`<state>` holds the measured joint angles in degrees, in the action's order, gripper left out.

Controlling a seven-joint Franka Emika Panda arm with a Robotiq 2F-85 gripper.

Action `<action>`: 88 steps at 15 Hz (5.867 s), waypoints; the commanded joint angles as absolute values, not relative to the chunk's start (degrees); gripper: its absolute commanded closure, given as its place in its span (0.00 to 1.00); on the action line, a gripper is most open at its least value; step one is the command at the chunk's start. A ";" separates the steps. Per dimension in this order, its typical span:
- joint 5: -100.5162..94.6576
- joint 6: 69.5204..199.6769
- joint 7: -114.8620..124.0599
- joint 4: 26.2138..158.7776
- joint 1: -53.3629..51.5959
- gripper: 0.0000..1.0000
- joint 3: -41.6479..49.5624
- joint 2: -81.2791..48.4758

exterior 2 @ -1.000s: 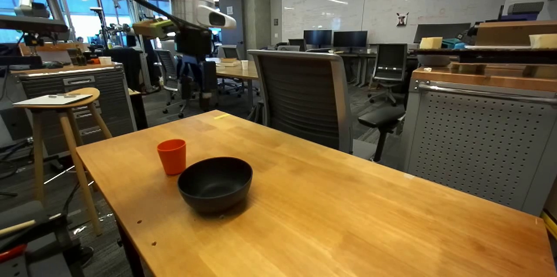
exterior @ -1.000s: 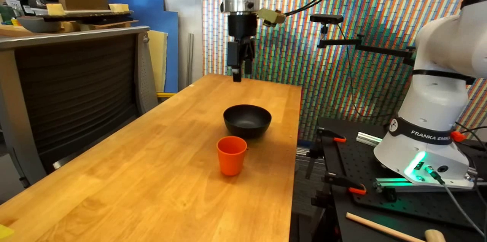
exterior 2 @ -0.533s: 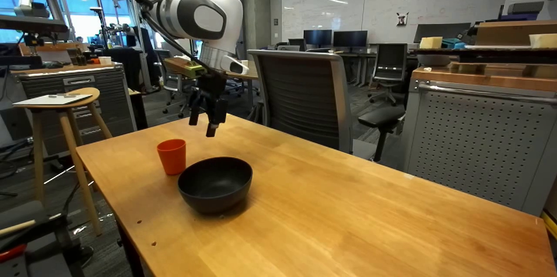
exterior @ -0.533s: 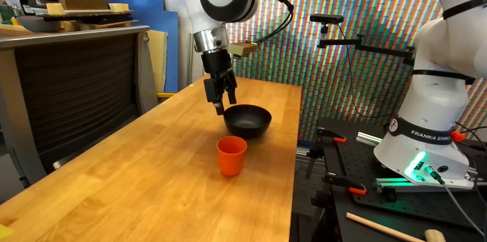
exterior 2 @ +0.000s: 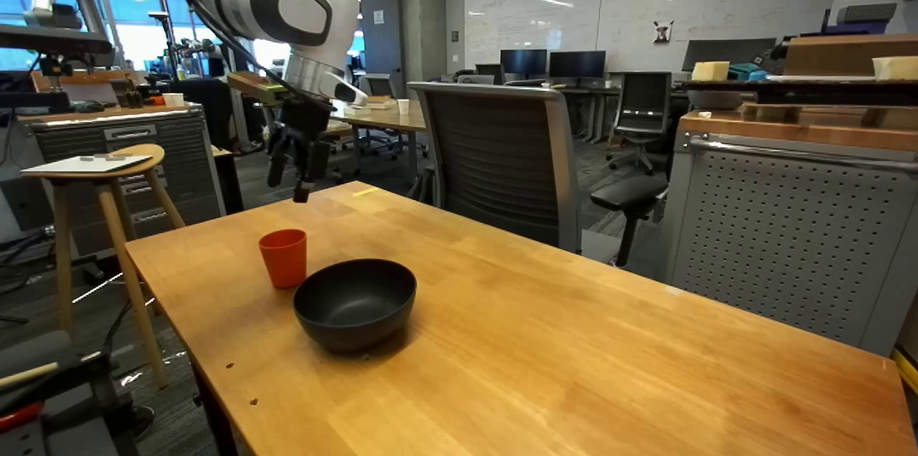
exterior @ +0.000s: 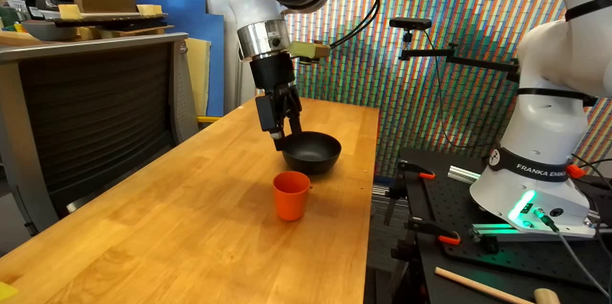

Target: Place the orange cup inside the black bowl

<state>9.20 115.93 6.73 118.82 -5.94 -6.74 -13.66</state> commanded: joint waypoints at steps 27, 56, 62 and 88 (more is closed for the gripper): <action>-1.63 130.76 16.82 126.60 -9.31 0.34 -5.21 -19.07; 0.39 134.18 24.82 136.33 3.30 0.95 4.29 -3.70; 6.31 136.66 19.30 134.78 4.61 0.90 5.07 -8.58; 6.05 126.36 9.37 136.76 4.31 0.00 4.27 -1.04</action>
<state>6.06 126.47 9.38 136.83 4.34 4.22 -1.03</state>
